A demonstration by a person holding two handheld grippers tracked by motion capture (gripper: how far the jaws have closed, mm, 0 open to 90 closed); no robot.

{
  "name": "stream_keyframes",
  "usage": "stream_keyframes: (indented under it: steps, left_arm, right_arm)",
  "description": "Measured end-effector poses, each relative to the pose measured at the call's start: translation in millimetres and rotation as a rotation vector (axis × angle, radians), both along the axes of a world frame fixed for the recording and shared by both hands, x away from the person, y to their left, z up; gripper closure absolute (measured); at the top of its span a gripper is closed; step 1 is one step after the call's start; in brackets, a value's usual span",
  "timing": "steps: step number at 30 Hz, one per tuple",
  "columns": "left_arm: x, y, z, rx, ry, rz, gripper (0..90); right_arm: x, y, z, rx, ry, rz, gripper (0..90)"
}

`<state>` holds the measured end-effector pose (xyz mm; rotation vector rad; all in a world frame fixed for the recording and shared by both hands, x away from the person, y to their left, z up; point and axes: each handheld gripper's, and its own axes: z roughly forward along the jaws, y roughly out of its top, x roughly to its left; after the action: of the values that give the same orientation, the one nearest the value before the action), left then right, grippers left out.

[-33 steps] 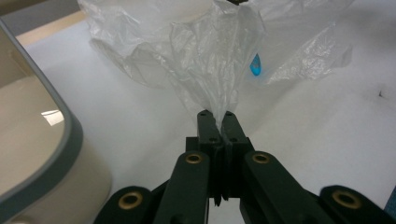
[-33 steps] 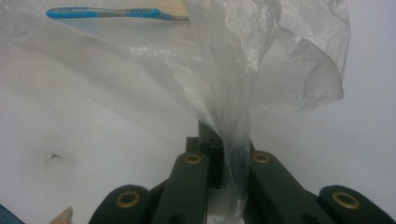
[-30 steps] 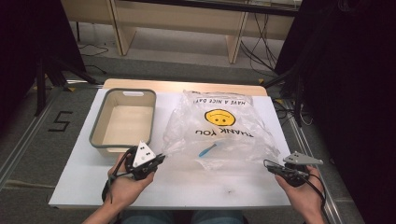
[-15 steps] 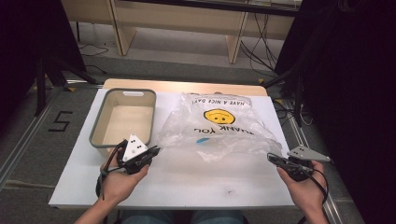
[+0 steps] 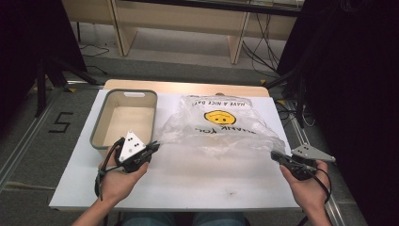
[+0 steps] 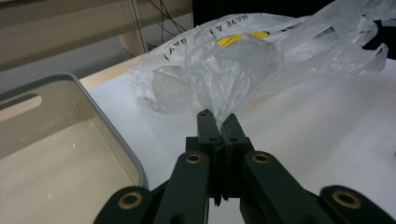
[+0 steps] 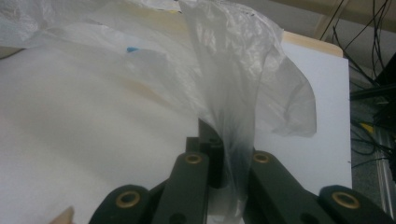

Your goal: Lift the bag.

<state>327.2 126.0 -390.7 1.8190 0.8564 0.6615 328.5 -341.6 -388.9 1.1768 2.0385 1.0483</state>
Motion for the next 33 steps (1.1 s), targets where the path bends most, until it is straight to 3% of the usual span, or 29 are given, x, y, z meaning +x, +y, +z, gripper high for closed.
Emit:
stream_keyframes:
  steps: [11,33]
  left_arm:
    - [2.3,-9.0,21.8,-0.034,-0.106,-0.017,89.5]
    - [4.1,-8.4,28.7,-0.053,-0.137,0.003,89.4]
  right_arm:
    - [0.8,3.1,4.9,0.020,-0.033,-0.004,90.0]
    - [1.8,4.7,14.4,0.036,-0.084,-0.016,90.0]
